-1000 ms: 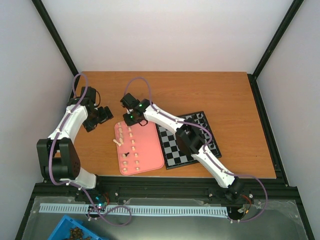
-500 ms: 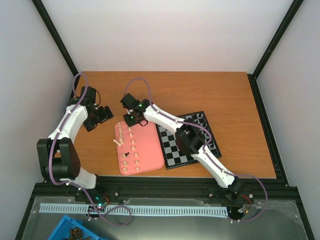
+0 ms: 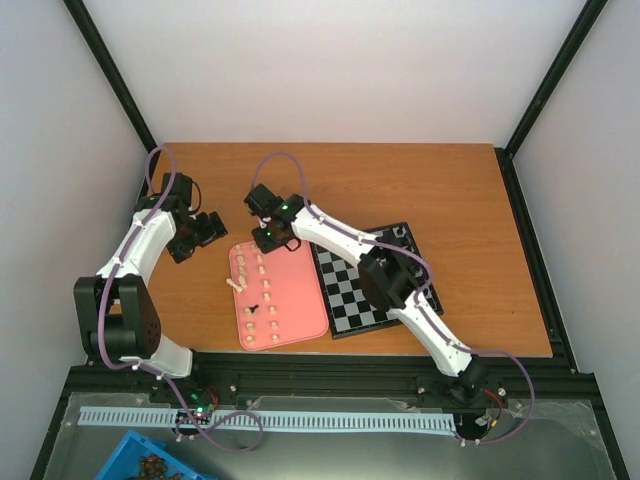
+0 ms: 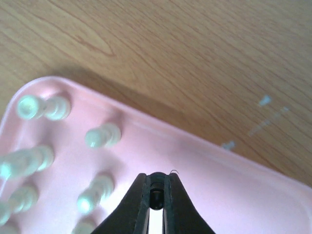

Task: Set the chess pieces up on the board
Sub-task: Pick up the chess piece from the storage box, then place the chess piece on the chessboard.

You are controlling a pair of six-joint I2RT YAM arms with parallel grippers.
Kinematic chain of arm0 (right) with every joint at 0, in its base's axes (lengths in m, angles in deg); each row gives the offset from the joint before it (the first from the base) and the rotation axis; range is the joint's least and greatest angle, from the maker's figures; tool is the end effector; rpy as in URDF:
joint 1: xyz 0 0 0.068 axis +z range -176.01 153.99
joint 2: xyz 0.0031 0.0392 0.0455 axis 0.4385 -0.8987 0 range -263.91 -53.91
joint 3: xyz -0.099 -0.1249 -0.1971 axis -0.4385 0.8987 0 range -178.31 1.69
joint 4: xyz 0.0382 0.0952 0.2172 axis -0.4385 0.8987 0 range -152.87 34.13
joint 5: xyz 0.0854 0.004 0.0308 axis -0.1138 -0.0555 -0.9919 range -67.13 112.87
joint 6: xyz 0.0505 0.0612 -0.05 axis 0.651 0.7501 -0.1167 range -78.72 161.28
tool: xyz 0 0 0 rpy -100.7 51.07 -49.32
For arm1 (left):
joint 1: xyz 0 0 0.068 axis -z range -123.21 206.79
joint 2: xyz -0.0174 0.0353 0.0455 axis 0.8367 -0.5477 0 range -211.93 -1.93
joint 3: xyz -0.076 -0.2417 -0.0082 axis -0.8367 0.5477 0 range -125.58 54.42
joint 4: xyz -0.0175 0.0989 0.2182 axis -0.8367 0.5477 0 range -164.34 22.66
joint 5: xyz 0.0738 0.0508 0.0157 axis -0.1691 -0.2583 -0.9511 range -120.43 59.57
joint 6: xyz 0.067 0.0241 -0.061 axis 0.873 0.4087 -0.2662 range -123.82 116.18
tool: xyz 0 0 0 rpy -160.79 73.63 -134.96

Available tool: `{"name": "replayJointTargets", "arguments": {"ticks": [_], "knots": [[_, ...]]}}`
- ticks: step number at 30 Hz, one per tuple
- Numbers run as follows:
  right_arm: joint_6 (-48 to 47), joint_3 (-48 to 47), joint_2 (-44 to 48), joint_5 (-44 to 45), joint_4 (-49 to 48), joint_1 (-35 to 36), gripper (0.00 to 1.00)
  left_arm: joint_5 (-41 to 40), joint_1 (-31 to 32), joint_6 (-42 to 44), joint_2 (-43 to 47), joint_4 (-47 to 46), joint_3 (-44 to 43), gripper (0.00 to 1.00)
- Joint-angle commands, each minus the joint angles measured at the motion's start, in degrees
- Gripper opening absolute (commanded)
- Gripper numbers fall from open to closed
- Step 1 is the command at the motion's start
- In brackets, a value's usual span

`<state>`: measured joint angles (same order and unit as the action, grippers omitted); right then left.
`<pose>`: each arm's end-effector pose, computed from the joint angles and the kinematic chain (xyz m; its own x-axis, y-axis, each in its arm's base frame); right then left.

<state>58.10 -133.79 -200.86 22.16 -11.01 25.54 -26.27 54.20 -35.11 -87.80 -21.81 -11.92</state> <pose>0.3259 0.4121 0.1194 -0.7596 -0.4912 -0.4263 -0.5921 0.7936 0.1404 0.2808 0.0065 0.1885 -0.8003 -0.5548 -0.2275 -0.5130 0.8299 -0.2192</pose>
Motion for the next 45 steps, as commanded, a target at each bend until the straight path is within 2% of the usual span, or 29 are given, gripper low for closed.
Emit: {"name": "replayJointTargets", "arguments": {"ticks": [1, 5, 12, 21, 25, 31, 45], "knots": [[-1.0, 5.8, 11.8, 1.1, 1.0, 0.0, 0.03, 0.3, -0.5, 0.0, -0.6, -0.2, -1.0, 1.00], [1.1, 20.0, 22.5, 0.0, -1.3, -1.2, 0.03, 0.3, -0.5, 0.1, -0.8, 0.1, -1.4, 1.00], [6.4, 52.0, 46.6, 0.7, -3.7, -9.1, 0.03, 0.8, -0.5, 0.2, -1.4, 0.4, -2.6, 1.00], [15.8, 77.8, 68.3, 3.8, -4.8, -19.3, 0.03, 1.8, -0.5, -0.1, -1.7, -0.7, -1.4, 1.00], [19.2, 84.1, 72.6, 2.4, -6.2, -23.6, 0.03, 2.0, -0.5, 0.0, -1.9, -0.8, -1.2, 1.00], [20.4, 89.1, 73.1, 0.1, -8.0, -27.8, 0.03, 2.0, -0.5, 0.1, -2.2, -1.0, -1.1, 1.00], [21.0, 93.3, 72.3, -2.4, -10.3, -32.3, 0.03, 1.7, -0.5, 0.2, -2.9, -1.1, -1.1, 1.00]]}}
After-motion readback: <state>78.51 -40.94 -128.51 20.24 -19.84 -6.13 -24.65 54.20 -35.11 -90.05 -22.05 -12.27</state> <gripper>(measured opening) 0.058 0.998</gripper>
